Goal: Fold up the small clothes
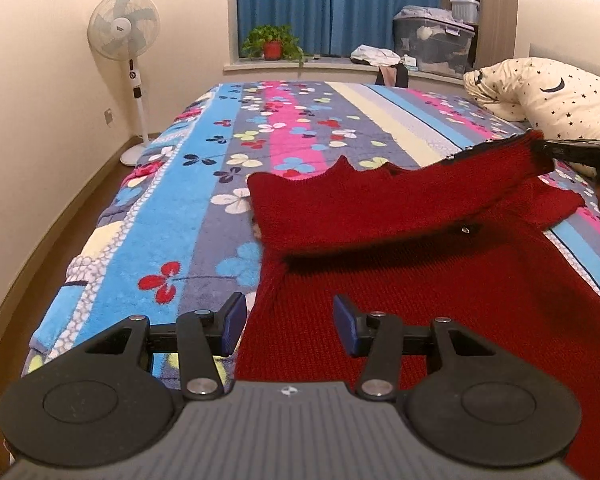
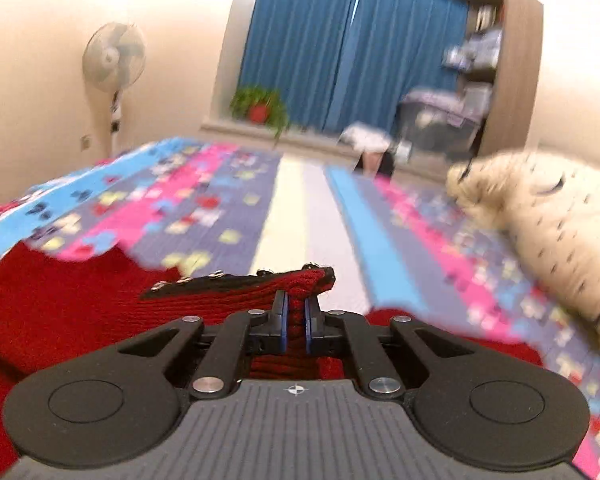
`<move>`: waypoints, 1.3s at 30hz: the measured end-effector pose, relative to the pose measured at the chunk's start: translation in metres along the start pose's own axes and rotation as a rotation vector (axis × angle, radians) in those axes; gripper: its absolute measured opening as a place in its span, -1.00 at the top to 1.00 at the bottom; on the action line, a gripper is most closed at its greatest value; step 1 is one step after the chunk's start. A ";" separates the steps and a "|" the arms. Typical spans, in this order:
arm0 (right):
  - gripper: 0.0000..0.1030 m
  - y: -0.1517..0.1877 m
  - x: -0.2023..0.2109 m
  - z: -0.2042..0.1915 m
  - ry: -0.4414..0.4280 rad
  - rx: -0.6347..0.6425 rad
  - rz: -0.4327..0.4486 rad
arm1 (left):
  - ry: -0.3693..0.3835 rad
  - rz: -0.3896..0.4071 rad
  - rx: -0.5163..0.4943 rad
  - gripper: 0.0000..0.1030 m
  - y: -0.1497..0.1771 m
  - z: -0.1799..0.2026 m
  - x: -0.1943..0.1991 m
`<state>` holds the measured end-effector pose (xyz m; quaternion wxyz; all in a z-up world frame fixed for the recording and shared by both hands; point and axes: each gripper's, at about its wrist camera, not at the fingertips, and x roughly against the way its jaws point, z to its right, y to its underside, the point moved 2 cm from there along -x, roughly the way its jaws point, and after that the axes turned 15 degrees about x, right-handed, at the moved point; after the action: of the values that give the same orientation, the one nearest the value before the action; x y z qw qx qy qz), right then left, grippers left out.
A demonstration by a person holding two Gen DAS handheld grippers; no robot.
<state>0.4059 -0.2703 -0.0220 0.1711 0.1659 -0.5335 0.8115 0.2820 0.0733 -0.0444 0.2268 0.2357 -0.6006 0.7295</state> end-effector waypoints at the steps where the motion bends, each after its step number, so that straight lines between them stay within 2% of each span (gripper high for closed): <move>1: 0.78 0.005 -0.014 0.004 -0.015 -0.012 -0.085 | 0.002 -0.002 -0.002 -0.04 0.001 0.000 0.000; 2: 0.79 0.013 -0.028 0.005 -0.034 -0.015 -0.191 | 0.006 -0.004 -0.003 -0.04 0.000 0.001 0.000; 3: 0.79 0.019 -0.033 0.007 -0.020 -0.026 -0.238 | 0.012 -0.006 -0.003 -0.04 0.000 0.001 0.000; 5: 0.78 0.020 -0.021 0.006 0.048 -0.035 -0.166 | 0.022 -0.005 0.000 -0.04 -0.001 0.002 0.000; 6: 0.78 0.020 -0.014 0.002 0.048 -0.022 -0.109 | 0.026 -0.003 0.004 -0.04 -0.002 0.002 -0.001; 7: 0.73 0.022 -0.011 -0.005 0.018 -0.001 -0.071 | 0.029 -0.004 0.009 -0.04 -0.002 0.002 -0.001; 8: 0.67 0.026 -0.016 -0.017 -0.059 0.038 -0.082 | 0.030 -0.010 0.013 -0.04 -0.002 0.003 -0.002; 9: 0.59 0.033 -0.026 -0.027 -0.140 0.084 -0.141 | 0.030 -0.016 0.015 -0.04 -0.002 0.003 -0.004; 10: 0.58 0.045 -0.040 -0.039 -0.216 0.147 -0.253 | 0.028 -0.026 0.013 -0.04 0.000 0.004 -0.005; 11: 0.58 0.056 -0.050 -0.044 -0.221 0.201 -0.348 | 0.024 -0.037 0.009 -0.04 0.001 0.004 -0.007; 12: 0.58 0.063 -0.051 -0.043 -0.188 0.219 -0.381 | 0.018 -0.050 0.004 -0.05 0.003 0.004 -0.009; 14: 0.57 0.061 -0.035 -0.020 -0.144 0.121 -0.328 | 0.003 -0.078 -0.002 -0.05 0.006 0.003 -0.013; 16: 0.37 0.061 -0.016 0.001 -0.161 0.033 -0.274 | -0.007 -0.095 0.013 -0.05 0.007 0.000 -0.014; 18: 0.24 0.065 0.004 0.019 -0.155 0.035 -0.239 | -0.007 -0.096 0.033 -0.05 0.006 -0.003 -0.014; 21: 0.21 0.071 0.027 0.047 -0.134 0.035 -0.212 | -0.010 -0.090 0.037 -0.05 0.005 -0.004 -0.011; 25: 0.20 0.080 0.057 0.075 -0.085 -0.106 -0.200 | -0.005 -0.079 0.039 -0.06 0.004 -0.003 -0.006; 29: 0.19 0.098 0.068 0.081 -0.060 -0.218 -0.175 | -0.003 -0.072 0.041 -0.07 0.004 -0.002 -0.002; 32: 0.20 0.116 0.064 0.083 -0.059 -0.280 -0.232 | -0.001 -0.073 0.042 -0.07 0.004 -0.001 0.001; 33: 0.20 0.118 0.066 0.088 -0.054 -0.319 -0.221 | 0.003 -0.074 0.041 -0.07 0.004 -0.001 0.002; 35: 0.30 0.119 0.068 0.097 -0.050 -0.368 -0.189 | 0.011 -0.070 0.039 -0.07 0.004 0.000 0.004; 36: 0.71 0.120 0.068 0.102 -0.043 -0.391 -0.179 | 0.016 -0.069 0.037 -0.07 0.004 0.001 0.004; 37: 1.00 0.122 0.067 0.107 -0.035 -0.424 -0.172 | 0.021 -0.068 0.037 -0.07 0.004 0.002 0.005; 39: 1.00 0.127 0.066 0.124 -0.008 -0.516 -0.144 | 0.030 -0.069 0.033 -0.07 0.004 0.004 0.004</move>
<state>0.3010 -0.4256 -0.0483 0.2630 0.1574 -0.7102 0.6337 0.2765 0.0687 -0.0439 0.2570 0.2489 -0.5766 0.7345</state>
